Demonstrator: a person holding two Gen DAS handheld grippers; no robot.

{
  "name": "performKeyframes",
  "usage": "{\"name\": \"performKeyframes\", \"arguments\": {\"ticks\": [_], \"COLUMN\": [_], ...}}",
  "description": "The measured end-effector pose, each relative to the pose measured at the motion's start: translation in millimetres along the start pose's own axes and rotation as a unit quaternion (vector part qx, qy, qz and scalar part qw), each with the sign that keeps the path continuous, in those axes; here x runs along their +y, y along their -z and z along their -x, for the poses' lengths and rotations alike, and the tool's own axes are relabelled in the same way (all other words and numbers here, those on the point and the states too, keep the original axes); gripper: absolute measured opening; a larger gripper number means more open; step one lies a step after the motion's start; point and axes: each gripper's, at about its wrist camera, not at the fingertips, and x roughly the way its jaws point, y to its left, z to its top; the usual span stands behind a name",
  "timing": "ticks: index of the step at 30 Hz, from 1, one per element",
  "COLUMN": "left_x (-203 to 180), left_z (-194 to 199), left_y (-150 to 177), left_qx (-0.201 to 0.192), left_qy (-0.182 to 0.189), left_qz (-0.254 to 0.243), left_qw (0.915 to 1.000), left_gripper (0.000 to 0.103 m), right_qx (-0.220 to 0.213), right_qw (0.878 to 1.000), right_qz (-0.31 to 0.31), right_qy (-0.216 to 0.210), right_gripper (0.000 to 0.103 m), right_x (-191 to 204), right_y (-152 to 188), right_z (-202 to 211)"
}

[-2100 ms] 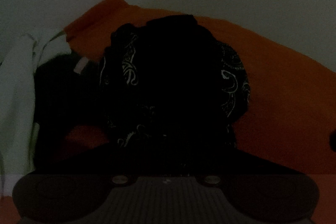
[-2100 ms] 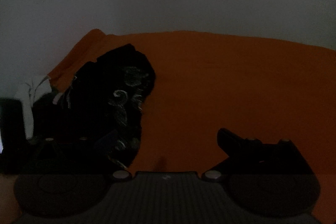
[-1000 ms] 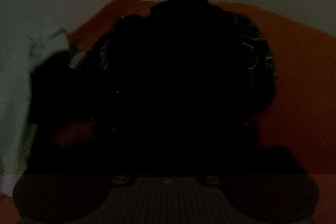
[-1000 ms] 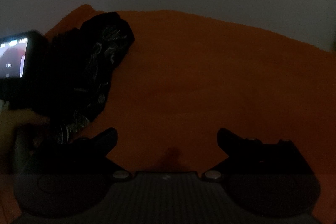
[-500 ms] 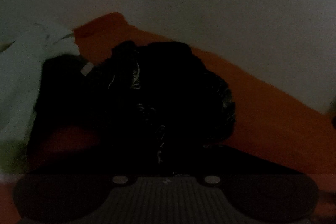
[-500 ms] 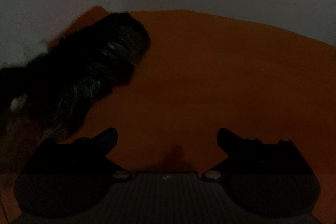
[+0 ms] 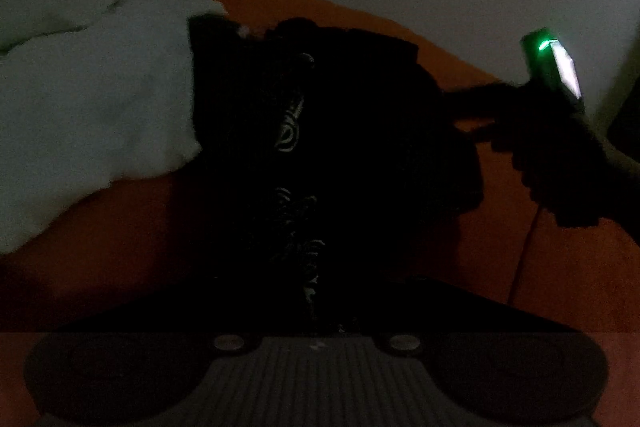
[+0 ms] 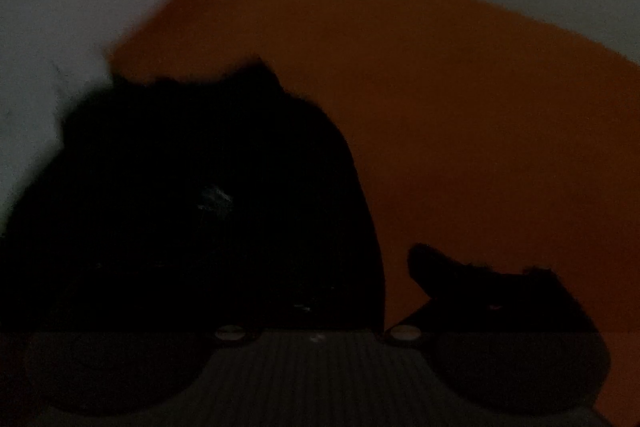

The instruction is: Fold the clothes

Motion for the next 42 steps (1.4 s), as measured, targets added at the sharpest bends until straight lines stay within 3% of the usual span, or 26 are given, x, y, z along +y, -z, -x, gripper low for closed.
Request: {"name": "performKeyframes", "arguments": {"ticks": [2,3,5,10,15,18,20,22,23,24,25,27,29,30,32,33,36,39,41,42], "left_x": [0.0,-0.7,-0.8,-18.7,-58.4,-85.3,-100.1,-113.1,-118.2,-123.2,-127.2,-136.8,-151.4,-157.8,-178.7,-190.6,-216.7,-229.4,-252.8,-264.3], "left_z": [3.2,5.7,15.9,32.2,40.7,47.1,51.1,57.0,59.8,62.9,66.3,68.2,58.9,53.1,42.1,37.6,51.5,73.5,51.7,36.5], "left_y": [-5.7,-7.5,-7.8,-10.0,12.2,48.8,74.2,94.6,99.7,101.7,101.0,93.2,77.6,68.9,51.3,42.5,18.4,6.4,-3.4,-6.6], "left_qx": [-0.01,-0.018,-0.03,-0.048,-0.03,0.026,0.065,0.084,0.089,0.086,0.078,0.057,0.039,0.034,0.036,0.038,0.044,0.025,0.044,0.057], "left_qy": [0.001,0.002,0.012,0.03,0.092,0.141,0.161,0.163,0.16,0.156,0.152,0.15,0.147,0.148,0.153,0.155,0.164,0.173,0.18,0.178], "left_qz": [-0.009,-0.016,-0.033,-0.068,-0.116,-0.159,-0.192,-0.231,-0.244,-0.254,-0.265,-0.295,-0.311,-0.315,-0.298,-0.285,-0.27,-0.295,-0.31,-0.314], "left_qw": [0.9999,0.9997,0.9989,0.9961,0.9884,0.9769,0.9658,0.9556,0.9523,0.9507,0.9488,0.942,0.9381,0.9368,0.9416,0.9449,0.9478,0.9394,0.9324,0.931], "left_gripper": [0.004,0.004,0.004,0.004,0.004,0.006,0.013,0.036,0.059,0.067,0.067,0.067,0.067,0.067,0.068,0.075,0.084,0.096,0.098,0.097], "right_qx": [0.024,0.021,-0.035,-0.167,-0.247,-0.22,-0.151,-0.064,-0.042,-0.036,-0.03,-0.037,-0.057,-0.062,-0.056,-0.051,-0.034,0.003,0.026,0.037], "right_qw": [0.999,0.999,0.998,0.981,0.965,0.968,0.979,0.988,0.989,0.988,0.987,0.983,0.979,0.978,0.979,0.98,0.98,0.971,0.959,0.957], "right_qz": [-0.014,-0.023,-0.042,-0.08,-0.088,-0.103,-0.112,-0.112,-0.116,-0.124,-0.132,-0.161,-0.187,-0.192,-0.192,-0.192,-0.196,-0.233,-0.269,-0.275], "right_qy": [-0.019,-0.03,-0.034,-0.05,0.018,0.067,0.083,0.084,0.085,0.085,0.086,0.08,0.065,0.056,0.036,0.03,0.016,0.059,0.088,0.088], "right_gripper": [0.006,0.006,0.005,0.004,0.004,0.004,0.006,0.01,0.013,0.02,0.023,0.046,0.064,0.066,0.066,0.066,0.069,0.069,0.066,0.054], "right_x": [-4.8,-8.1,-19.1,-77.5,-129.1,-155.3,-170.2,-180.0,-184.6,-190.3,-196.0,-208.4,-211.0,-213.6,-217.1,-219.3,-224.2,-216.5,-224.9,-226.3], "right_y": [6.5,10.3,18.0,39.5,102.2,162.5,216.5,269.5,294.1,309.9,325.8,341.5,329.7,324.6,309.4,304.5,290.2,282.3,285.0,287.5], "right_z": [-7.6,-4.0,31.3,163.2,307.7,367.9,386.4,387.0,388.9,392.1,395.4,399.8,388.1,380.7,356.4,344.4,307.9,272.9,260.5,255.0]}}
